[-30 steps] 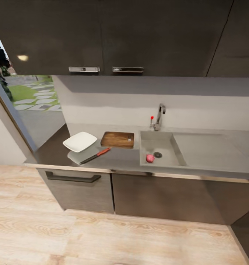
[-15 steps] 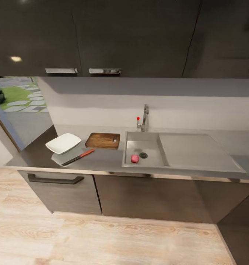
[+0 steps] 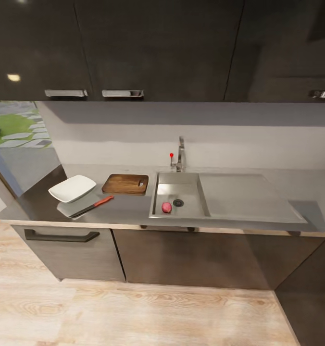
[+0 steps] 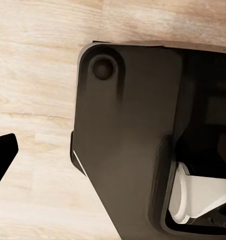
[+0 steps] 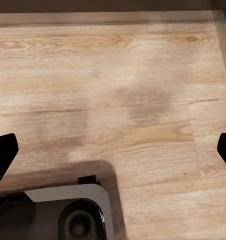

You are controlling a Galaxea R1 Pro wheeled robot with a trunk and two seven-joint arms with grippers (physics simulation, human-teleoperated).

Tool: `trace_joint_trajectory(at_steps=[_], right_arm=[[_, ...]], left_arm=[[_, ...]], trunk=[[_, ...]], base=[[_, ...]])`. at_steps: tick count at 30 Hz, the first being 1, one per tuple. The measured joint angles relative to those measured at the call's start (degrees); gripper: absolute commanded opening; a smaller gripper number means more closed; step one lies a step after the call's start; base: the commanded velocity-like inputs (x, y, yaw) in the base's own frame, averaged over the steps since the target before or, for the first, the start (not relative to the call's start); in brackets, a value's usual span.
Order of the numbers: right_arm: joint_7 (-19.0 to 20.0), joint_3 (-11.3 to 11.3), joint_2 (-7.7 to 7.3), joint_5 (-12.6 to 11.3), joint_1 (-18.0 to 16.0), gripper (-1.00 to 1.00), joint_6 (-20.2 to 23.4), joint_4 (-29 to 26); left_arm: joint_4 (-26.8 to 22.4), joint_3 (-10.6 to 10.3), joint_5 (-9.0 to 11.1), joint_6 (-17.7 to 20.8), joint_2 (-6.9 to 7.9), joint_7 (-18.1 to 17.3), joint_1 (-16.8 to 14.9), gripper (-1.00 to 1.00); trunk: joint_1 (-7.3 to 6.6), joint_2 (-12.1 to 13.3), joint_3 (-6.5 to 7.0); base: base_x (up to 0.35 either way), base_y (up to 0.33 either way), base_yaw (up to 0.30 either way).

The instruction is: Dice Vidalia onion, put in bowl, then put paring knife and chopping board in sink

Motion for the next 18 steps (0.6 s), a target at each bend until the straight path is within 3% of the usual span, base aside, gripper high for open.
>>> trace_joint_trajectory(at_steps=[7,18], right_arm=[[0.0,0.0,0.0,0.0,0.0,1.0,0.0,0.0],[0.0,0.0,0.0,0.0,0.0,1.0,0.0,0.0]], left_arm=[[0.0,0.0,0.0,0.0,0.01,0.0,0.0,1.0],[-0.1,0.0,0.0,0.0,0.04,0.0,0.0,1.0]], trunk=[[0.0,0.0,0.0],[0.0,0.0,0.0]], base=[[0.0,-0.169,-0.15],[0.0,-0.043,-0.015]])
